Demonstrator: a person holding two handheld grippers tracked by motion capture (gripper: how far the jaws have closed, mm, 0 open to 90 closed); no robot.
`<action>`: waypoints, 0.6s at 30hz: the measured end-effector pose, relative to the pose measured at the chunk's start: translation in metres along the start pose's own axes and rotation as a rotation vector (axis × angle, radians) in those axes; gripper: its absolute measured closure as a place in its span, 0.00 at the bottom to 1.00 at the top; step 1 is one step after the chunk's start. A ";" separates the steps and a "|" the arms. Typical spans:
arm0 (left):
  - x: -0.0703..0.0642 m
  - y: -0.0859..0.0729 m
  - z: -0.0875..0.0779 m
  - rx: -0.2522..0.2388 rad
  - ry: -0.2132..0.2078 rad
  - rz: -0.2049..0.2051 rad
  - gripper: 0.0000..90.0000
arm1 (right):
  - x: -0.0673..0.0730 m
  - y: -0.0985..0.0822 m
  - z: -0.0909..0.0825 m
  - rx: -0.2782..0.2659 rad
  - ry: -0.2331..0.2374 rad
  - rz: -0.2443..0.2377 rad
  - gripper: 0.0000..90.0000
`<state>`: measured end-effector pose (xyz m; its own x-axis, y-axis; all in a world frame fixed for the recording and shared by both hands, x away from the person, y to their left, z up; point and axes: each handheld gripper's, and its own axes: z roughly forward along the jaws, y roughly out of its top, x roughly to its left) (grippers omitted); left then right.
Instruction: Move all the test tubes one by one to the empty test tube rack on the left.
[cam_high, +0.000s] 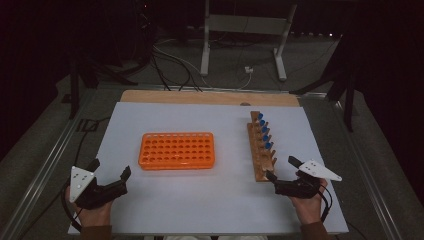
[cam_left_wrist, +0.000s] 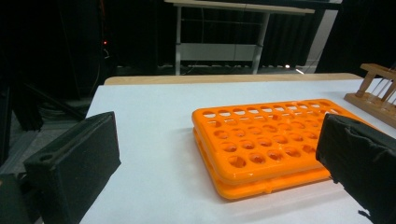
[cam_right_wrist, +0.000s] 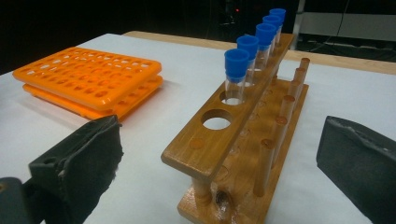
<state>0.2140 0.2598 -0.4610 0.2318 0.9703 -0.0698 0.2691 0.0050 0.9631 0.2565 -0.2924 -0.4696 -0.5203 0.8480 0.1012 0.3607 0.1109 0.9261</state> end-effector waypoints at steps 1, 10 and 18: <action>0.000 0.000 0.000 0.001 0.004 0.002 0.01 | 0.000 0.000 0.000 0.003 0.000 0.004 0.00; 0.000 -0.001 -0.002 0.002 0.026 0.009 0.01 | -0.001 0.007 -0.005 0.000 0.004 0.019 0.00; -0.003 -0.002 -0.003 0.007 0.040 0.022 0.01 | -0.002 0.028 -0.013 0.010 -0.001 -0.006 0.02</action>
<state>0.2097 0.2579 -0.4615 0.2003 0.9790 -0.0385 0.2711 -0.0176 0.9624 0.2577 -0.2976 -0.4391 -0.5217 0.8479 0.0947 0.3649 0.1214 0.9231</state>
